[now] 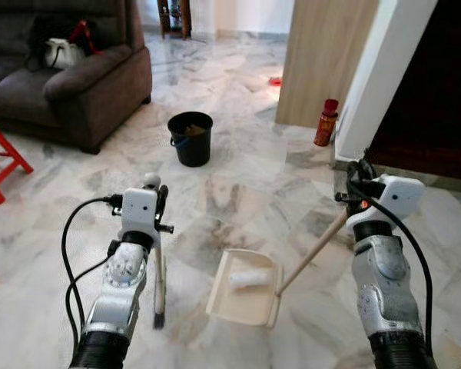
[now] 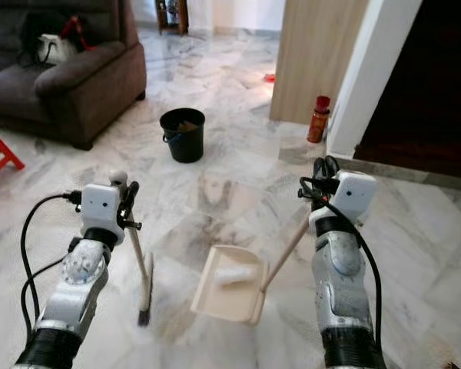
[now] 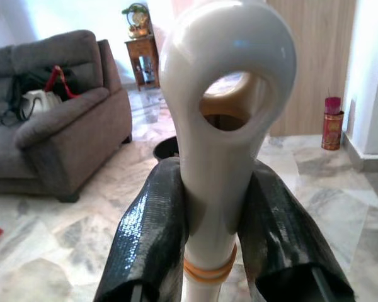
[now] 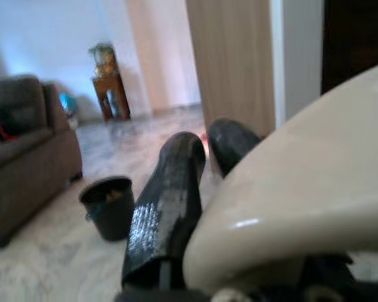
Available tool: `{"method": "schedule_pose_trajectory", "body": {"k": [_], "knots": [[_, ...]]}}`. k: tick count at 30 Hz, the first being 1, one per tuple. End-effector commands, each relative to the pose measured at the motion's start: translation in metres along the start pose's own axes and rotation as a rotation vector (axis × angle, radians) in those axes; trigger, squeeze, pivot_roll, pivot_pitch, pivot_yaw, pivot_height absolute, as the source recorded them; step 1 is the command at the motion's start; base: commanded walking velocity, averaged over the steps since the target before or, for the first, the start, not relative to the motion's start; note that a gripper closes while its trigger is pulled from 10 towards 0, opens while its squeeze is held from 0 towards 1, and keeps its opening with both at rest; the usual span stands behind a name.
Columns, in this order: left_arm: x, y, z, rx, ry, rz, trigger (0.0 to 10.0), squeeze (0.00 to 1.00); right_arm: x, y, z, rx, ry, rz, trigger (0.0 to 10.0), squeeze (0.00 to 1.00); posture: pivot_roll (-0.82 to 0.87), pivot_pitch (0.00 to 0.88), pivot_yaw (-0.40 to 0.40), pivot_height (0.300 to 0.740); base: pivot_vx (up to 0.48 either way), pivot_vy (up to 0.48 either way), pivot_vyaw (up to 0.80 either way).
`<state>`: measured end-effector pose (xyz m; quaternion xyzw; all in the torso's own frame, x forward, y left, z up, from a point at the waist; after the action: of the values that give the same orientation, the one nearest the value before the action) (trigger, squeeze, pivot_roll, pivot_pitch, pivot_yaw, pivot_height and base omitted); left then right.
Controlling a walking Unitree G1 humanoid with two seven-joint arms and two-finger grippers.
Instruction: Sweep floor
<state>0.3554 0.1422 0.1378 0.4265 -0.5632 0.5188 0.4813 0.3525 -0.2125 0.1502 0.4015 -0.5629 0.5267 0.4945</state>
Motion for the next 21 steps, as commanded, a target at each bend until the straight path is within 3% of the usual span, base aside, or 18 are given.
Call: {"method": "schedule_pose_trajectory", "body": {"k": [1,7,17,21], "knots": [[0.0171,-0.0032,-0.0116,0.021,-0.025,0.06,10.0,0.0,0.0228,-0.0067,-0.0119,0.027,-0.024,0.086,10.0,0.0,-0.1,0.0,0.006,0.74,0.48,0.0,0.56],[0.0177,-0.0037,-0.0109,0.02,-0.024,0.062,10.0,0.0,0.0244,-0.0073,-0.0115,0.031,-0.027,0.09,10.0,0.0,-0.1,0.0,0.005,0.74,0.48,0.0,0.15],[0.018,-0.0042,-0.0116,0.022,-0.025,0.062,10.0,0.0,0.0256,-0.0068,-0.0142,0.044,-0.028,0.097,10.0,0.0,-0.1,0.0,0.003,0.74,0.48,0.0,0.67],[0.0182,-0.0044,-0.012,0.021,-0.028,0.061,10.0,0.0,0.0277,-0.0081,-0.0131,0.041,-0.04,0.101,10.0,0.0,-0.1,0.0,0.006,0.74,0.48,0.0,0.0]]}}
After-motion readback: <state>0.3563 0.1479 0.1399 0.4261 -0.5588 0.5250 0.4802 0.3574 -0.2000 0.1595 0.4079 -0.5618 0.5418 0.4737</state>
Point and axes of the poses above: a point about 5 cm out from each wrist's last joint towards the gripper, its own y axis pointing back from the gripper into the wrist, its own x axis along the axis of the wrist's last joint, z = x × y, the point moved 4 cm from there along -y, pointing out of the wrist towards the gripper, and after that the axes turned 9 degrees about y, right-handed, at the moved point
